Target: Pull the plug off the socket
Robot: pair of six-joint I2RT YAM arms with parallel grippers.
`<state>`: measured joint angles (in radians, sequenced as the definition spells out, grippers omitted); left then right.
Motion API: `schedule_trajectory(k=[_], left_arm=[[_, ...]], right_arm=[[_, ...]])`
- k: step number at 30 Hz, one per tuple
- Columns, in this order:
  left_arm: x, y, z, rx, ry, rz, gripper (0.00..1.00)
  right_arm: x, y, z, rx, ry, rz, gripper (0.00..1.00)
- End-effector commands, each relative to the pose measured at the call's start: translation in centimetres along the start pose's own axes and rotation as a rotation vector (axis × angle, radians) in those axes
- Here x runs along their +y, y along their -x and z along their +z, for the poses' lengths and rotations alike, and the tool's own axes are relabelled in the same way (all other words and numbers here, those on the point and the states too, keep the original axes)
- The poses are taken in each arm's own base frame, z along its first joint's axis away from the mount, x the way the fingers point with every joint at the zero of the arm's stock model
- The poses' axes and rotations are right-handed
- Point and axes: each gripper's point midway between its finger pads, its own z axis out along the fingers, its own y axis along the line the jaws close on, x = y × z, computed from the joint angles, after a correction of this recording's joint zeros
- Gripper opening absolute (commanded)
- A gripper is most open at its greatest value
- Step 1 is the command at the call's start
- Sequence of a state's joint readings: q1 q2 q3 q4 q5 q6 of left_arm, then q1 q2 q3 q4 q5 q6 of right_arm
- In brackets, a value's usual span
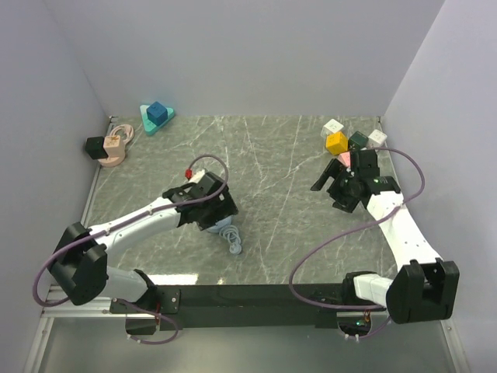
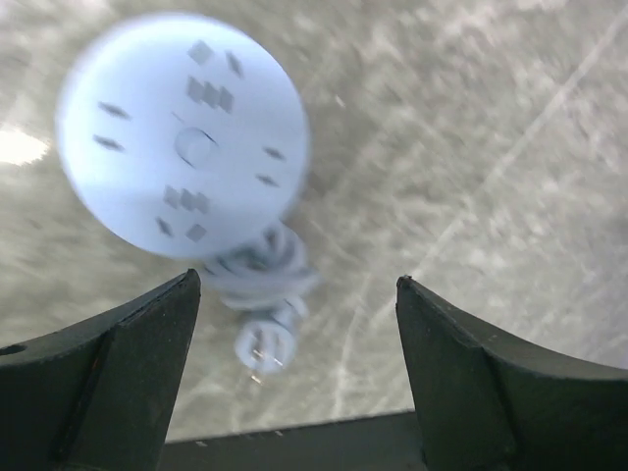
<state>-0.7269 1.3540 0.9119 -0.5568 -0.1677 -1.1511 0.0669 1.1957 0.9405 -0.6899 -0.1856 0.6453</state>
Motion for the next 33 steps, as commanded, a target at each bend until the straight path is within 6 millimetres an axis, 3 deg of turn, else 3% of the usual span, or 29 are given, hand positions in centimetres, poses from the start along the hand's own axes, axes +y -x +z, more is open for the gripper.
schedule_trajectory(k=[1, 6, 10, 14, 17, 18, 20, 22, 24, 28, 30, 31, 33], left_arm=[[-0.4, -1.7, -0.1, 0.017, 0.051, -0.047, 0.87], [0.8, -3.5, 1.6, 0.011, 0.202, -0.093, 0.87], [-0.1, -4.3, 2.1, -0.013, 0.218, -0.078, 0.87], [0.6, -5.2, 5.0, 0.002, 0.293, -0.031, 0.79], [1.1, -5.5, 6.6, 0.003, 0.337, 0.007, 0.63], [1.3, -5.6, 6.8, 0.002, 0.350, 0.014, 0.53], [1.9, -5.4, 6.9, -0.012, 0.379, 0.025, 0.43], [2.1, -5.6, 7.0, -0.004, 0.369, 0.041, 0.21], [0.9, -5.6, 7.3, 0.005, 0.297, 0.069, 0.00], [-2.5, -6.6, 8.6, 0.075, 0.158, 0.194, 0.01], [-5.8, -8.7, 8.9, 0.160, 0.022, 0.301, 0.01], [-8.3, -9.1, 8.7, 0.172, -0.044, 0.328, 0.01], [-10.5, -12.4, 9.5, 0.245, -0.110, 0.444, 0.01]], right_arm=[[-0.5, -0.5, -1.2, -0.019, -0.008, -0.032, 0.99], [-0.9, -1.7, -0.5, 0.041, -0.005, -0.062, 0.99], [-0.6, -1.9, -0.5, 0.054, 0.018, -0.090, 0.99], [0.1, -2.0, -0.5, 0.072, 0.053, -0.093, 0.99], [1.0, -1.9, -0.8, 0.078, 0.094, -0.092, 0.99], [1.2, -1.9, -0.9, 0.074, 0.100, -0.095, 0.99], [1.3, -2.0, -1.0, 0.078, 0.108, -0.100, 0.99], [1.3, -2.2, -0.9, 0.085, 0.113, -0.093, 0.98], [1.3, -2.0, -0.8, 0.076, 0.113, -0.088, 0.98], [1.4, -1.4, -1.5, 0.033, 0.106, -0.079, 0.98], [1.3, -0.6, -2.0, -0.005, 0.090, -0.044, 0.98], [0.9, 0.1, -2.5, -0.051, 0.070, -0.029, 0.98], [0.3, 1.6, -3.7, -0.118, 0.049, 0.043, 0.98]])
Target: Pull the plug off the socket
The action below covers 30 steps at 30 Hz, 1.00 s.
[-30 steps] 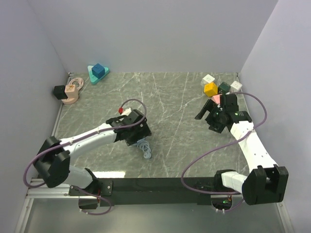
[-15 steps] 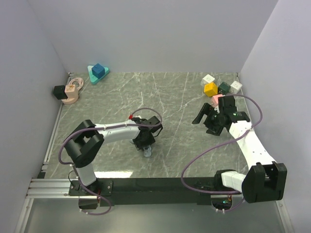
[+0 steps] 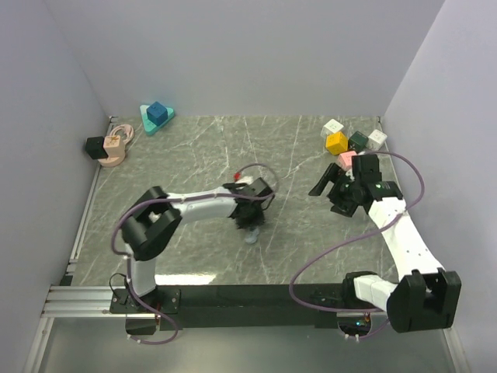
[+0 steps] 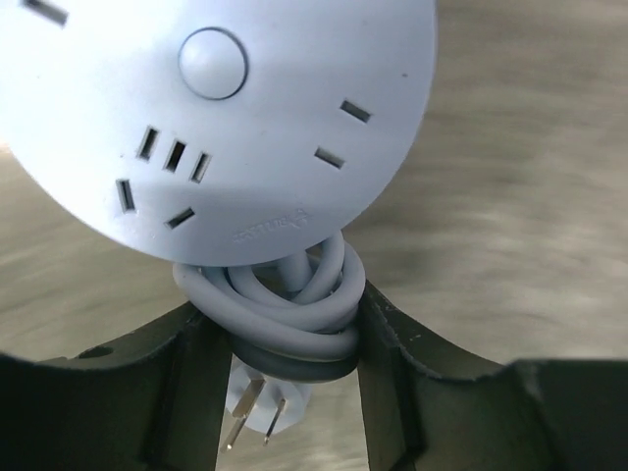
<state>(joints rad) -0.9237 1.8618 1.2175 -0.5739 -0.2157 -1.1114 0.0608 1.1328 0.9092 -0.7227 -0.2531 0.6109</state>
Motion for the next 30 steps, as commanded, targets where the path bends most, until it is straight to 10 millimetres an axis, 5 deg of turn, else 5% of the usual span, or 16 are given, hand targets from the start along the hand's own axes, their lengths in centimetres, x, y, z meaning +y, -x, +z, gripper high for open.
schedule_trajectory(k=[1, 6, 7, 8, 11, 14, 15, 18, 25, 26, 29, 30], left_arm=[[-10.0, -3.5, 1.3, 0.086, -0.287, 0.245, 0.00], [-18.4, -6.9, 1.8, 0.157, -0.460, 0.397, 0.01], [-21.3, -6.2, 0.5, 0.132, -0.525, 0.406, 0.01], [-21.7, -7.1, 2.4, 0.155, -0.514, 0.420, 0.01], [-24.8, -7.9, 2.2, 0.191, -0.616, 0.421, 0.01], [-26.2, -7.7, 1.1, 0.182, -0.700, 0.409, 0.34], [-26.2, -7.4, 0.8, 0.171, -0.700, 0.405, 0.56], [-25.1, -4.9, -0.4, 0.078, -0.674, 0.366, 0.90], [-20.4, 2.6, -7.4, -0.088, -0.743, 0.234, 0.99], [-20.0, 3.8, -9.5, -0.111, -0.765, 0.216, 0.99], [-15.3, 7.0, -10.2, -0.145, -0.661, 0.138, 0.99], [-12.6, 8.5, -8.9, -0.161, -0.598, 0.099, 0.99]], right_arm=[[-0.3, 3.8, -3.8, -0.212, -0.026, 0.096, 0.98], [-0.7, 7.1, -9.0, -0.405, -0.072, 0.235, 1.00], [-0.7, 7.8, -10.1, -0.450, -0.077, 0.250, 1.00], [-1.0, 7.8, -10.7, -0.462, -0.101, 0.268, 1.00], [-0.1, 8.8, -12.7, -0.513, -0.070, 0.297, 1.00], [0.9, 9.3, -14.1, -0.551, -0.024, 0.309, 1.00], [1.2, 9.5, -14.4, -0.557, -0.009, 0.310, 1.00], [1.7, 9.6, -14.9, -0.576, 0.025, 0.307, 1.00], [2.0, 9.8, -14.7, -0.595, 0.063, 0.296, 1.00], [2.1, 9.7, -14.3, -0.584, 0.064, 0.286, 1.00], [2.7, 8.9, -11.2, -0.449, 0.080, 0.196, 0.98], [2.4, 8.6, -9.2, -0.373, 0.051, 0.158, 0.97]])
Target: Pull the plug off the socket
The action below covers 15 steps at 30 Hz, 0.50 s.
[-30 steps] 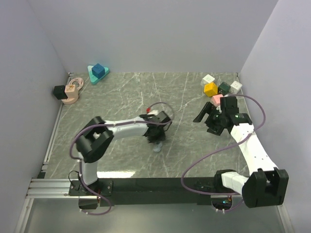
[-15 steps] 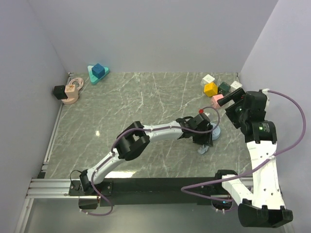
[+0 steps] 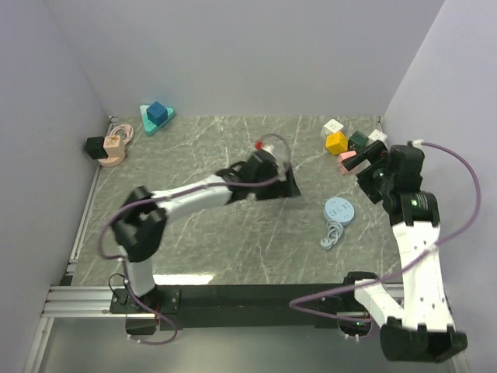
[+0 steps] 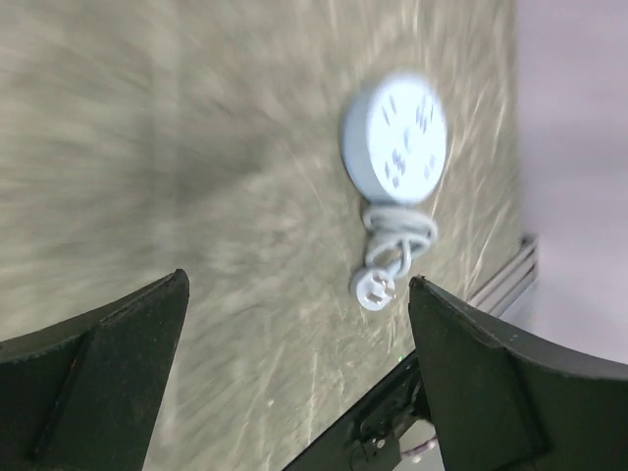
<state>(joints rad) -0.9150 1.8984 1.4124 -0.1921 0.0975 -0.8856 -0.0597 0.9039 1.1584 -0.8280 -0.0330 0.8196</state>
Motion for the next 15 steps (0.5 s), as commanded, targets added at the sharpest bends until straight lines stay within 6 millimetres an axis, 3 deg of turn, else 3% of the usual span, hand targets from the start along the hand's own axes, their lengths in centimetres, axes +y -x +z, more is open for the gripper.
schedule_trajectory(k=[1, 2, 4, 5, 6, 8, 9, 11, 12, 13, 14, 15], left_arm=[[2.4, 5.2, -5.4, -0.150, 0.056, -0.048, 0.99], [5.3, 7.2, -6.5, -0.188, 0.118, -0.082, 0.99], [9.2, 9.1, -8.2, -0.219, 0.235, -0.120, 0.99], [12.2, 11.4, -9.5, -0.258, 0.295, -0.152, 0.99], [13.4, 13.2, -10.5, -0.293, 0.325, -0.170, 0.99], [18.1, 16.1, -12.6, -0.341, 0.428, -0.211, 0.99], [18.7, 18.1, -13.7, -0.380, 0.442, -0.217, 0.99], [23.2, 20.8, -15.1, -0.418, 0.530, -0.252, 0.99], [23.3, 23.4, -16.2, -0.469, 0.529, -0.256, 0.99], [25.3, 24.1, -15.7, -0.463, 0.564, -0.277, 0.99], [27.2, 25.3, -16.6, -0.477, 0.587, -0.312, 0.99], [27.7, 27.5, -16.7, -0.506, 0.580, -0.318, 0.99]], right_arm=[[0.1, -2.4, 3.4, 0.164, 0.019, -0.100, 0.96], [0.5, -3.6, 3.9, 0.229, 0.057, -0.141, 0.95], [0.9, -5.2, 5.4, 0.299, 0.066, -0.186, 0.94], [1.3, -5.4, 5.8, 0.306, 0.088, -0.222, 0.95], [2.3, -6.4, 6.3, 0.337, 0.106, -0.255, 0.95], [4.4, -7.6, 6.7, 0.369, 0.156, -0.317, 0.95], [4.7, -8.5, 7.9, 0.415, 0.151, -0.328, 0.95], [6.5, -9.3, 8.8, 0.440, 0.187, -0.369, 0.96], [6.5, -10.1, 10.1, 0.474, 0.181, -0.375, 0.96], [7.3, -10.2, 10.8, 0.475, 0.207, -0.381, 0.96], [7.9, -10.2, 11.3, 0.480, 0.224, -0.384, 0.96], [7.6, -10.9, 12.5, 0.506, 0.207, -0.386, 0.96]])
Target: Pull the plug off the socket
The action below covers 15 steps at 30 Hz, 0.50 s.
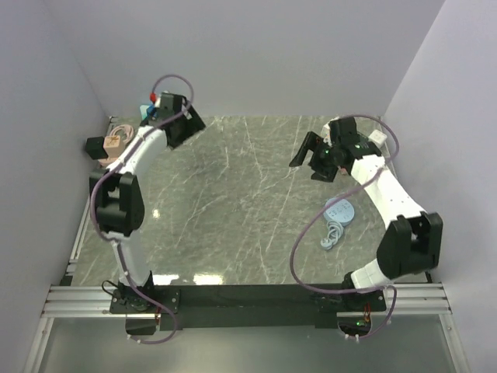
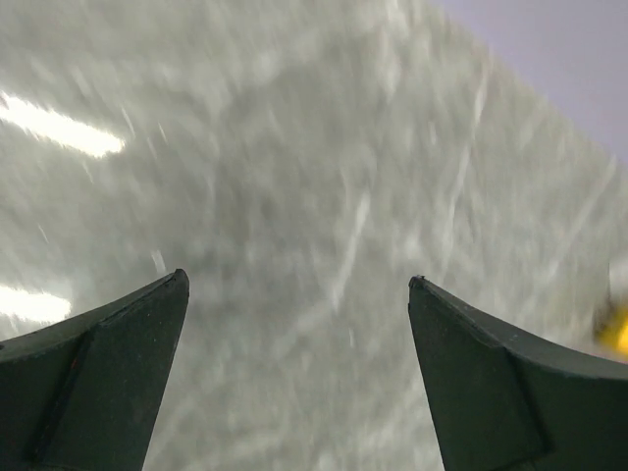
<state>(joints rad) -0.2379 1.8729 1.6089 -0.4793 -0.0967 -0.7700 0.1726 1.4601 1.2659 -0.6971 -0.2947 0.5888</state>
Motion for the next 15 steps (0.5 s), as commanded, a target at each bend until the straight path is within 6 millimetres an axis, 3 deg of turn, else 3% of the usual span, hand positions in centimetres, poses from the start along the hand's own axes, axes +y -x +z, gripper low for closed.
schedule_trajectory(k=[1, 2, 3, 8, 10, 13, 14, 15], left_arm=[[0.7, 5.6, 1.3, -0.074, 0.033, -0.012, 0.99], [1.5, 7.5, 1.8, -0.101, 0.043, -0.041, 0.99], [1.0, 9.6, 2.5, -0.140, 0.026, -0.061, 0.99], [2.5, 17.3, 4.5, -0.294, -0.021, -0.294, 0.99], [1.8, 19.4, 5.0, -0.370, -0.083, -0.353, 0.98], [2.7, 21.3, 5.7, -0.464, -0.039, -0.362, 0.98], [2.0, 22.9, 4.9, -0.505, -0.045, -0.359, 0.99], [3.3, 22.4, 6.8, -0.498, 0.010, -0.354, 0.99]], right_arm=[[2.4, 2.8, 1.4, -0.043, 0.088, -0.082, 0.96], [2.4, 3.0, 2.0, -0.034, 0.079, -0.109, 0.96], [1.4, 2.7, 3.6, 0.002, 0.050, -0.107, 0.93], [0.5, 0.3, 6.2, 0.114, 0.085, -0.140, 0.87], [0.5, -0.4, 6.7, 0.137, 0.110, -0.124, 0.87], [0.3, -1.0, 7.2, 0.178, 0.107, -0.121, 0.88], [0.0, -0.8, 7.6, 0.175, 0.091, -0.133, 0.89], [-0.2, -0.5, 7.7, 0.169, 0.076, -0.135, 0.91]])
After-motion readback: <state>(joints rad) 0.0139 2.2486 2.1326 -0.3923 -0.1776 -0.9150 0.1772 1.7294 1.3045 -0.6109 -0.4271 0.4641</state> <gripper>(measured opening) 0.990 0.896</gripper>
